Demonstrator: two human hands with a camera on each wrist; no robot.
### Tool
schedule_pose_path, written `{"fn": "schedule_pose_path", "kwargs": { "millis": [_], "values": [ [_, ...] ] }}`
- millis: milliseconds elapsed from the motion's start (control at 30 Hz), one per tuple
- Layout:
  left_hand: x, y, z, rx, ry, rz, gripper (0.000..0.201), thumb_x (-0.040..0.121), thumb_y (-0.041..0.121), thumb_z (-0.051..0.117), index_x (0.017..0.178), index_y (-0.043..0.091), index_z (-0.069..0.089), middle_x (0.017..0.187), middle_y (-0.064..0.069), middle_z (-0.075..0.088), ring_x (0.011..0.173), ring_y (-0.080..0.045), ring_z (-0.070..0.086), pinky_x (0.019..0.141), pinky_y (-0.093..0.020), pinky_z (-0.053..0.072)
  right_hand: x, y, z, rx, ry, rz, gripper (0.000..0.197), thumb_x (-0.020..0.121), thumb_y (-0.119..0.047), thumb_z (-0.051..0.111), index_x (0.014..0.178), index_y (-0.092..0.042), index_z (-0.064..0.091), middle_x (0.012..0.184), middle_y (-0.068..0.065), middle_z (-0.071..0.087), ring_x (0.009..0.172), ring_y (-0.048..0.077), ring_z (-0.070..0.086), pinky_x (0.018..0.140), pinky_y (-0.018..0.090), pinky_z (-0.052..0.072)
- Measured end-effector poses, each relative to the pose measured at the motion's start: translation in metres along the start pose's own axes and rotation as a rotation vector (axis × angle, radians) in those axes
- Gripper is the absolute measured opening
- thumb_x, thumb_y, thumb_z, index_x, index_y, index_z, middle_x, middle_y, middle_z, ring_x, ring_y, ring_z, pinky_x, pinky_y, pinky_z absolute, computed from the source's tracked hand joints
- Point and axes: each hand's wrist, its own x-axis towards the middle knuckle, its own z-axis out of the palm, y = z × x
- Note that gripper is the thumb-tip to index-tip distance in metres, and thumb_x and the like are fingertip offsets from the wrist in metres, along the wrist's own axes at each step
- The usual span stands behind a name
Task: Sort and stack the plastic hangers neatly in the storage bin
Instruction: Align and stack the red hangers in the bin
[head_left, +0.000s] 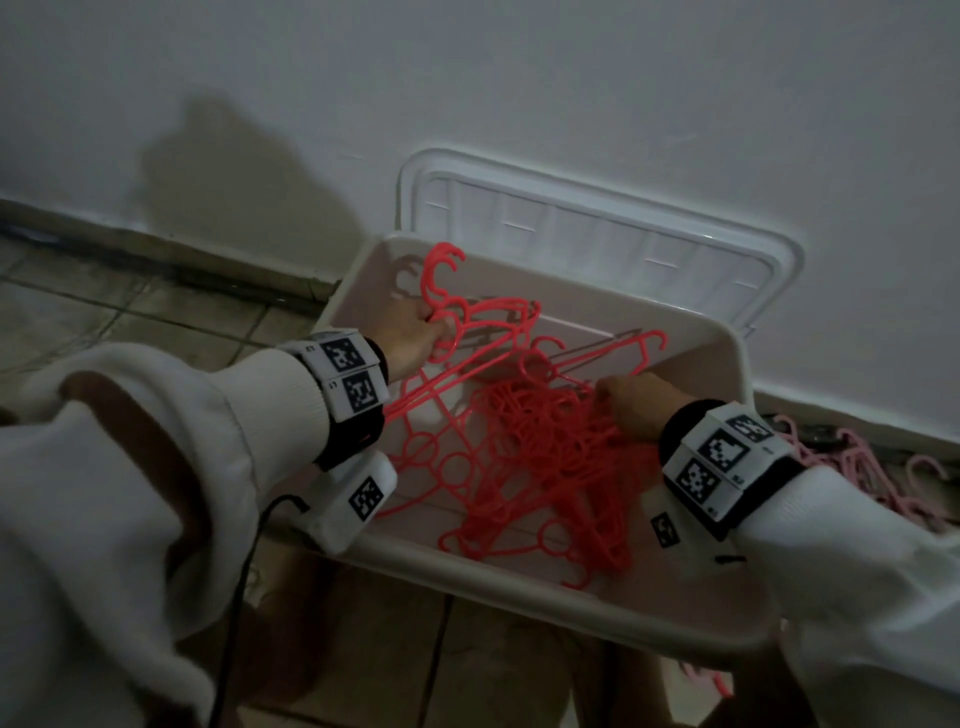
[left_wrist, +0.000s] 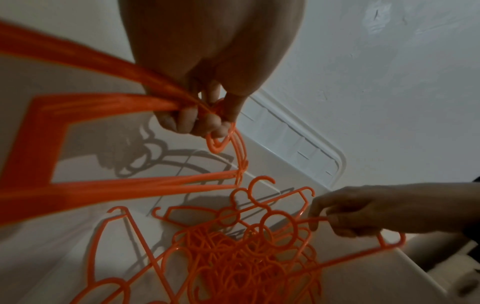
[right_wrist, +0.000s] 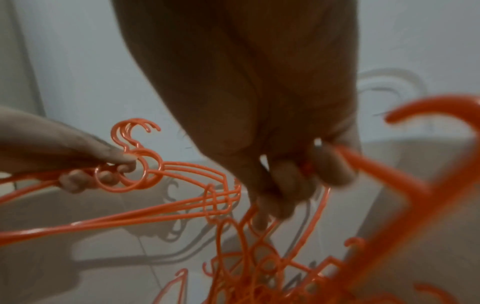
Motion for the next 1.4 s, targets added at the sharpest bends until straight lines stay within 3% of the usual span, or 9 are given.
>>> {"fn": "schedule_pose_path", "kwargs": {
  "millis": [167,267,467,567,700,800,967,1133,1400],
  "values": [
    [-0.001,-0.003,-0.003,0.132,-0.032,0.049,0.044,0.084,0.042,0.058,0.091,-0.002,0.060,0.071,-0.006,0.054,0.060,-0.028,0.056,0.061,-0.026,0.042,0.001,0.011,-0.002,-0.004,0.077,0.078,0.034,0.095,-0.015,0.040,0.124,-0.020,0.056,0.129,0.010,0.055,0.118,0.029,0.053,0.098,0.038,0.044],
    [-0.003,-0.002,-0.004,0.084,-0.078,-0.002,0.027,0.094,0.022,0.054,0.072,0.009,0.049,0.063,-0.007,0.048,0.033,-0.001,0.049,0.036,-0.012,0.037,0.001,0.021,-0.011,0.069,0.053,-0.043,0.032,0.094,-0.013,0.043,0.121,-0.019,0.059,0.133,0.007,0.053,0.120,0.025,0.051,0.098,0.031,0.040],
    [-0.004,-0.006,-0.005,0.098,-0.171,-0.126,0.035,0.095,0.042,0.044,0.074,0.014,0.049,0.054,-0.003,0.041,0.044,-0.013,0.042,0.034,-0.014,0.030,0.006,0.033,-0.020,0.429,0.202,-0.223,0.029,0.094,-0.003,0.044,0.115,-0.010,0.062,0.105,0.015,0.065,0.101,0.032,0.056,0.087,0.031,0.041],
    [-0.006,-0.005,0.003,-0.070,-0.287,-0.182,0.036,0.095,0.043,0.044,0.090,0.010,0.057,0.062,-0.001,0.046,0.039,-0.010,0.043,0.036,-0.015,0.029,0.011,0.029,-0.016,0.450,0.215,-0.286,0.025,0.095,-0.004,0.043,0.109,-0.012,0.062,0.080,-0.005,0.057,0.086,0.019,0.050,0.075,0.022,0.039],
    [-0.014,0.008,0.015,-0.227,-0.463,-0.168,0.032,0.086,0.035,0.045,0.057,0.019,0.048,0.053,0.003,0.047,0.041,-0.012,0.044,0.044,-0.020,0.031,0.015,0.016,-0.008,0.514,0.253,-0.357,0.022,0.096,-0.005,0.042,0.095,-0.019,0.060,0.076,-0.011,0.056,0.070,-0.015,0.052,0.074,0.004,0.038],
    [-0.023,0.016,0.016,-0.196,-0.522,-0.092,0.026,0.087,0.028,0.047,0.066,0.014,0.054,0.070,-0.006,0.053,0.057,-0.018,0.050,0.054,-0.022,0.044,0.018,0.010,-0.006,0.592,0.328,-0.388,0.023,0.096,-0.001,0.040,0.095,-0.011,0.060,0.080,-0.009,0.054,0.073,-0.010,0.050,0.069,-0.003,0.032],
    [-0.022,0.002,0.025,0.025,-0.356,-0.049,0.023,0.100,0.021,0.039,0.113,0.006,0.051,0.099,-0.011,0.059,0.040,-0.003,0.057,0.046,-0.018,0.046,0.029,0.003,-0.003,0.612,0.350,-0.502,0.023,0.089,-0.002,0.055,0.110,-0.011,0.061,0.099,0.002,0.062,0.096,0.018,0.058,0.091,0.034,0.044],
    [-0.016,-0.001,0.022,0.031,-0.223,-0.019,0.015,0.100,0.008,0.036,0.095,0.000,0.049,0.074,-0.013,0.048,0.024,-0.003,0.045,0.030,-0.011,0.033,0.035,0.015,-0.018,0.480,0.570,-0.341,0.039,0.082,0.005,0.056,0.121,-0.002,0.054,0.124,0.013,0.058,0.118,0.024,0.052,0.093,0.009,0.030],
    [-0.010,-0.014,0.002,0.076,-0.085,-0.089,0.031,0.099,0.001,0.035,0.069,0.005,0.044,0.058,-0.008,0.040,0.022,-0.004,0.043,0.027,-0.013,0.032,0.054,0.027,0.009,-0.144,0.210,0.055,0.054,0.093,-0.046,0.044,0.134,-0.013,0.034,0.141,0.008,0.041,0.127,0.026,0.044,0.103,0.045,0.029]
  ]
}}
